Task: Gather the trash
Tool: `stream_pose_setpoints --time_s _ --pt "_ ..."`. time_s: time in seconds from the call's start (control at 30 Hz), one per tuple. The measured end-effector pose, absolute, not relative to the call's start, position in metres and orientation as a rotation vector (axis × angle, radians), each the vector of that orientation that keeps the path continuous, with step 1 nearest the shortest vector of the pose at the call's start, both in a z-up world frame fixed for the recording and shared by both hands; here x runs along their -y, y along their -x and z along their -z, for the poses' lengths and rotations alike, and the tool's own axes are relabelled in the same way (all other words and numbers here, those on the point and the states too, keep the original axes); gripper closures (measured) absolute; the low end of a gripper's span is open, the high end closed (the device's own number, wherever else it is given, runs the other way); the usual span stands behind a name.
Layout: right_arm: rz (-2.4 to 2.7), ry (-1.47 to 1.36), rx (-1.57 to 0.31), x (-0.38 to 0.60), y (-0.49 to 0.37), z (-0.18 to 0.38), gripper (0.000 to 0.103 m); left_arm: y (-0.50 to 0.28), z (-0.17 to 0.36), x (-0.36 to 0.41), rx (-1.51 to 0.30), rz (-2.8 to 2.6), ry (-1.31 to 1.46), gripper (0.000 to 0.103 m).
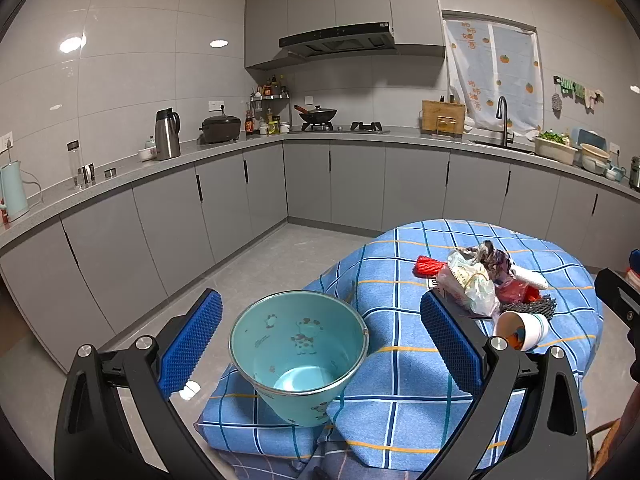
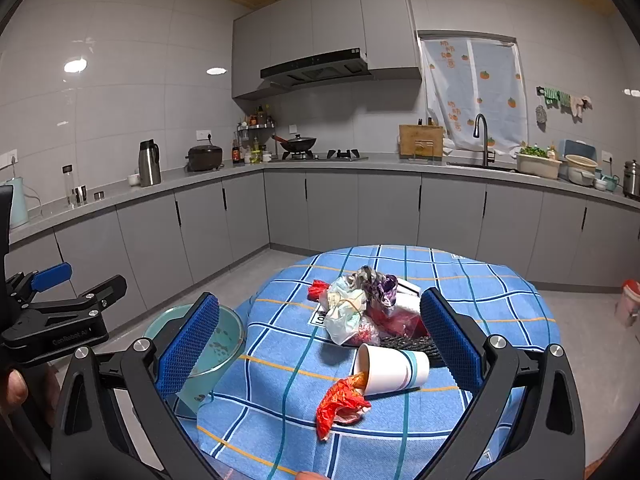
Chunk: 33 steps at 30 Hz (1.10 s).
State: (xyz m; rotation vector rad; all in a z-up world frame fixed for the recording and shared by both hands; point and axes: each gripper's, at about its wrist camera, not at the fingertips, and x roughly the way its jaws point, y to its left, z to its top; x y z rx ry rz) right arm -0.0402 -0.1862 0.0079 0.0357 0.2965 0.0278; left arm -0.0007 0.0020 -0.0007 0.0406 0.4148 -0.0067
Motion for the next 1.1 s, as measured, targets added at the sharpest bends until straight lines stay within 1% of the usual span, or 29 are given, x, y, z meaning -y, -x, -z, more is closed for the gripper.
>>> stream_pose_setpoints --time_s 0.07,1.1 --pt "-0.026 -0.038 -0.300 0.1881 0.0356 -0.0016 0.004 0.0007 0.0008 -0.0022 -0.415 0.007 -0.040 0.005" --pt "-0.023 -0.043 -0.300 0.1893 0.0355 -0.0012 0.004 0.0036 -0.0035 -0.0009 -0.411 0.003 -0.045 0.005"
